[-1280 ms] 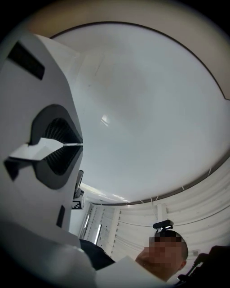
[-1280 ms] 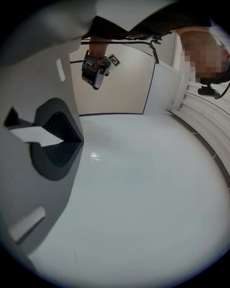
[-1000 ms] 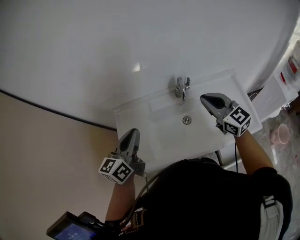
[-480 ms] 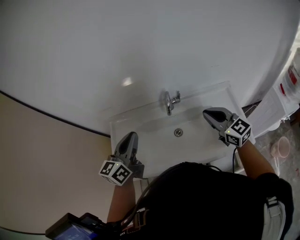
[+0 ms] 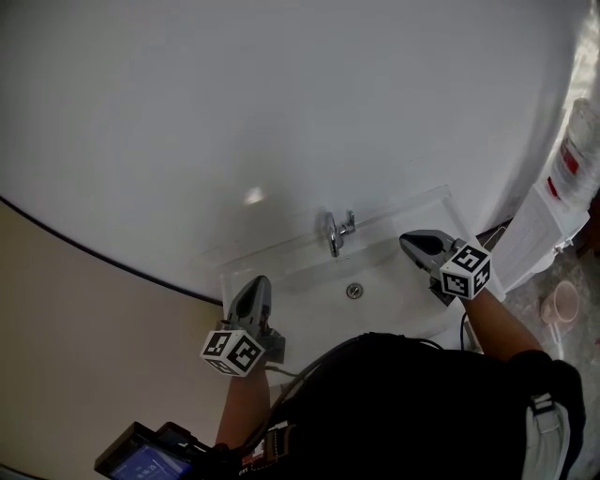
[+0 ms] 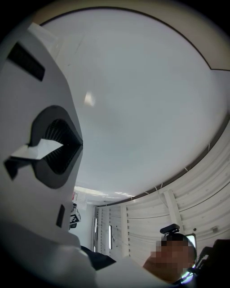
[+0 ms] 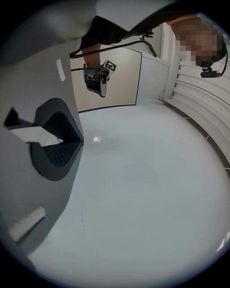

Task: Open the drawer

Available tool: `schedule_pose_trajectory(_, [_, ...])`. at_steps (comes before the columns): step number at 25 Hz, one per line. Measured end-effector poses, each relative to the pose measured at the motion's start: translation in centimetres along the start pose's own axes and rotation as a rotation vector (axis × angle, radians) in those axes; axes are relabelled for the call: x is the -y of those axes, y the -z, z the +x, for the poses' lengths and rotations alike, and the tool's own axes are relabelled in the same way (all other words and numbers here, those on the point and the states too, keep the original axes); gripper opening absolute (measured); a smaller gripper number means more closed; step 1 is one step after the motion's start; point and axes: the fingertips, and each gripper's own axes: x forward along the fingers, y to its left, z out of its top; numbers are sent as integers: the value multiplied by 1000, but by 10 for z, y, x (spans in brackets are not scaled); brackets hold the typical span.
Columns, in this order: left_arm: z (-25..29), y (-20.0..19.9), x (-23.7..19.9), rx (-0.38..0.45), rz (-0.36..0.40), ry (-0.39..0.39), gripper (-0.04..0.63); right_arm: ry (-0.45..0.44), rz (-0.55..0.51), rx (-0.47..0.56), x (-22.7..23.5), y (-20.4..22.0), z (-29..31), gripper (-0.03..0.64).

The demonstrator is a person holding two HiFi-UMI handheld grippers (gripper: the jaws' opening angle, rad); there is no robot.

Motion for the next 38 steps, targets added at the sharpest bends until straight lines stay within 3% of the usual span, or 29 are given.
schedule_pose_trajectory(9, [-8,6,-26,5,-25,2,-1,14,31,-33,-2,-3,24,-6])
schedule_pose_trajectory(38, [-10,2,-27,20,-23,-6,-1,51,-33,-35,2,-13,29,-6])
